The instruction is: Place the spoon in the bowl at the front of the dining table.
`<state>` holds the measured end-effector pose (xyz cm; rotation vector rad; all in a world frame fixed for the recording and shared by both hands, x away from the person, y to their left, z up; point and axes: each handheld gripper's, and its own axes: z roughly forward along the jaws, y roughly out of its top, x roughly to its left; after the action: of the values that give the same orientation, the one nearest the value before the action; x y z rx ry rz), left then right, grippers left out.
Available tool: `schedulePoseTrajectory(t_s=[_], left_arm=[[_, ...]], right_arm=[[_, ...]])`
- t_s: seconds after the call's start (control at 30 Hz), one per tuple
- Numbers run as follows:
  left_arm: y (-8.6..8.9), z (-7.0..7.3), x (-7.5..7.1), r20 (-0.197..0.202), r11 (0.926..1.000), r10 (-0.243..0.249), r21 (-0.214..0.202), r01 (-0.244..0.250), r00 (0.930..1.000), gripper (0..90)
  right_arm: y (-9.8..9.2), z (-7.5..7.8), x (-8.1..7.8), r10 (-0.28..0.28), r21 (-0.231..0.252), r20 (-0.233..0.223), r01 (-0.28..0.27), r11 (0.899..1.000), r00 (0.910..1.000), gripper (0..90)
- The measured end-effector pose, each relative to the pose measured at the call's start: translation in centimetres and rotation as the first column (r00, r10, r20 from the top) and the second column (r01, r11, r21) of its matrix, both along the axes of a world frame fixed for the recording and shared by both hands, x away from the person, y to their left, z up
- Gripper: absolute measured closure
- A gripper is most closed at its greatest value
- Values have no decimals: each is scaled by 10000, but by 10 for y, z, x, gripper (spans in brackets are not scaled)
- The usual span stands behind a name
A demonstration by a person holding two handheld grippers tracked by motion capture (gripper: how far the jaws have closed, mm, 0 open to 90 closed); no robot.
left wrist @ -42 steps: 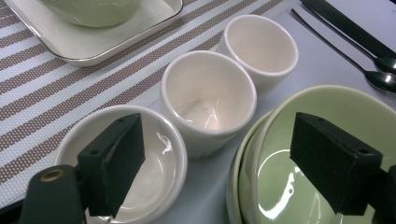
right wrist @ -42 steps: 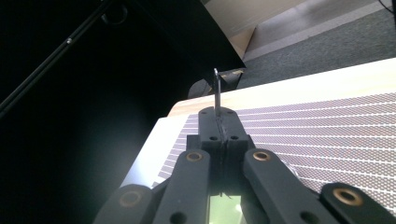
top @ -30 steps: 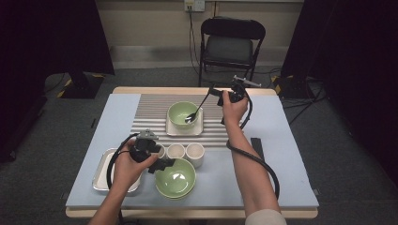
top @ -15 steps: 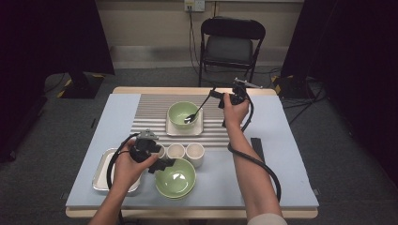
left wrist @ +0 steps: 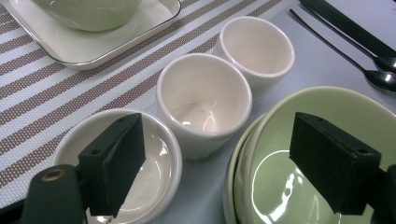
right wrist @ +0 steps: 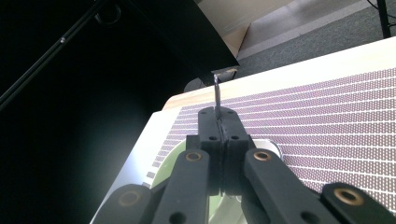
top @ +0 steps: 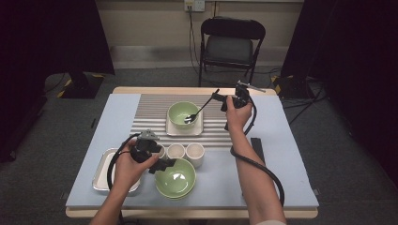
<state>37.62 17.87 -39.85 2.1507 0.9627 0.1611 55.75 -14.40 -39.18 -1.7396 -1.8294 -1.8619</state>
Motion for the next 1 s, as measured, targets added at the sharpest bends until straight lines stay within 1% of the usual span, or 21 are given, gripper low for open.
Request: schedulePoseTrajectory(t_s=[0.13,0.17,0.23,0.27,0.37,0.47,0.5,0.67,0.8,0.87,1.0], left_arm=[[-1,0,0,4,10000,4,0,-4,10000,179],[0,0,0,10,10000,-28,84,28,10000,179],[0,0,0,3,9999,-43,93,43,10000,179],[-1,-1,0,15,10000,14,21,-14,10000,180],[0,-1,0,10,10000,6,51,-6,10000,180],[0,-1,0,26,10000,30,36,-30,10000,180],[-1,-1,0,-4,10000,42,8,-42,10000,180],[-2,-1,0,32,10000,12,-76,-12,10000,180],[-2,-1,0,2,10000,11,-4,-11,10000,181],[-2,-1,0,-16,10000,31,-33,-31,10000,180],[-2,-1,0,27,10000,-18,13,18,10000,180]], right_arm=[[0,-1,-3,15,-13,-20,-15,10000,10000,897],[-1,-1,-4,24,6,-36,-24,10000,10000,897],[-1,-1,-6,34,-24,-36,-34,10000,10000,898],[-1,-1,-7,21,-10,-65,-21,10000,10000,897],[-2,-3,-9,14,6,-45,-14,10000,10000,897],[-3,-3,-11,-23,93,-122,24,10000,9999,898],[-3,-4,-11,1,31,-118,0,10000,9999,898],[-2,-6,-13,-2,75,-169,3,10000,9999,898],[-2,-8,-14,30,33,-215,-29,10000,9998,898],[-2,-9,-14,42,4,-201,-42,10000,9998,898],[-1,-10,-14,57,59,-244,-55,10000,9997,898]])
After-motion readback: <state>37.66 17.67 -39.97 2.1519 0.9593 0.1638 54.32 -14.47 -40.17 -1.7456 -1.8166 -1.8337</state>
